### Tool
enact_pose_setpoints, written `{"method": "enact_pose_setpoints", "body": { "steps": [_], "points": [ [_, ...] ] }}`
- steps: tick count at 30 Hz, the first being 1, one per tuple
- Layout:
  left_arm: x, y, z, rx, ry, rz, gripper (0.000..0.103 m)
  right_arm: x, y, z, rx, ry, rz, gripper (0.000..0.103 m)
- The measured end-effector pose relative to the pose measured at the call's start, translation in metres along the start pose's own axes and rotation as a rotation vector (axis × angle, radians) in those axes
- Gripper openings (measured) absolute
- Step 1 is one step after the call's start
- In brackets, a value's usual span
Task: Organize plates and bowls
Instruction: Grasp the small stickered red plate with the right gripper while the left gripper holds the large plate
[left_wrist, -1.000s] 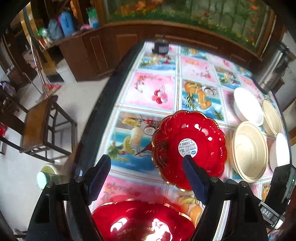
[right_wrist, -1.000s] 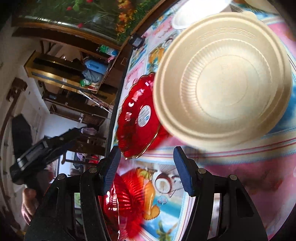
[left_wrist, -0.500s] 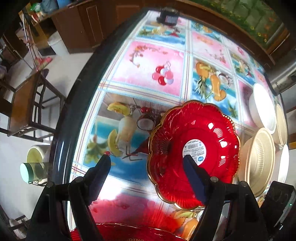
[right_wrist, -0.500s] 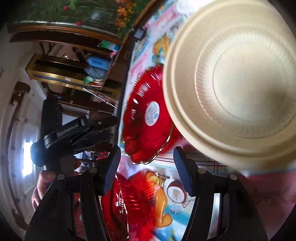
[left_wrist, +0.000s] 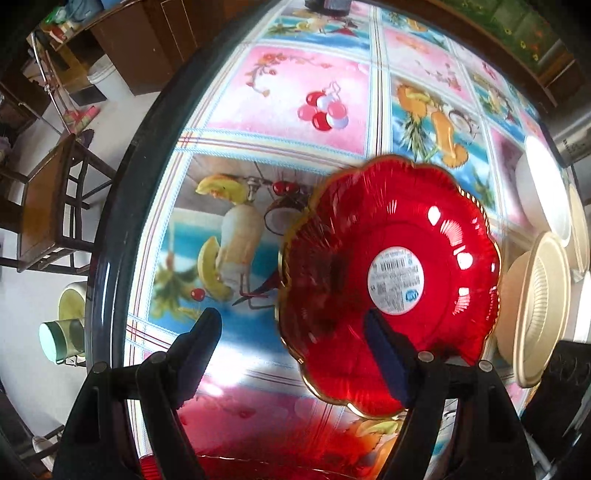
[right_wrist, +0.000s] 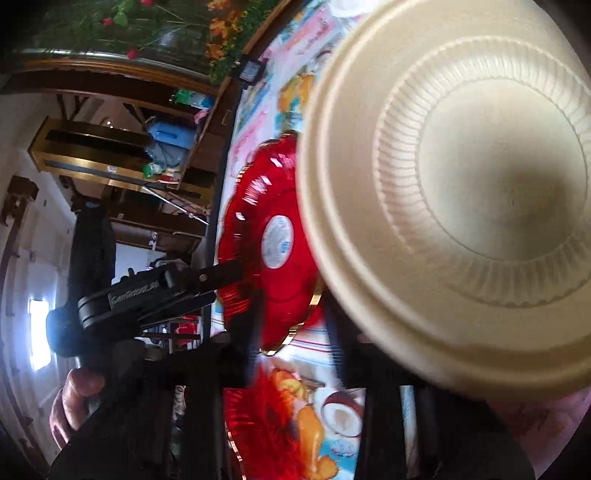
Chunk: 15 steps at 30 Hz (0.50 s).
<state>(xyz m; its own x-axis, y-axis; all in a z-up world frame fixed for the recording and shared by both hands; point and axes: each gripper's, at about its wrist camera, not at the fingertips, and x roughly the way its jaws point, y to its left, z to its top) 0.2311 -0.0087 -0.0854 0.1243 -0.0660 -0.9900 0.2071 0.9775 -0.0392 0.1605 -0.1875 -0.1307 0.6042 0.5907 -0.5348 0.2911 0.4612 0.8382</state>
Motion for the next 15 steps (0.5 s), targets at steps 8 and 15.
{"method": "enact_pose_setpoints", "body": {
  "steps": [8, 15],
  "points": [
    [0.002, 0.001, -0.003, 0.019, -0.001, -0.041, 0.031, -0.004, -0.001, -0.002, -0.009, 0.002, 0.001, 0.014],
    [-0.007, -0.003, -0.009, 0.042, -0.049, -0.024, 0.025, -0.004, 0.007, -0.007, -0.059, -0.013, -0.023, 0.016]
  ]
}}
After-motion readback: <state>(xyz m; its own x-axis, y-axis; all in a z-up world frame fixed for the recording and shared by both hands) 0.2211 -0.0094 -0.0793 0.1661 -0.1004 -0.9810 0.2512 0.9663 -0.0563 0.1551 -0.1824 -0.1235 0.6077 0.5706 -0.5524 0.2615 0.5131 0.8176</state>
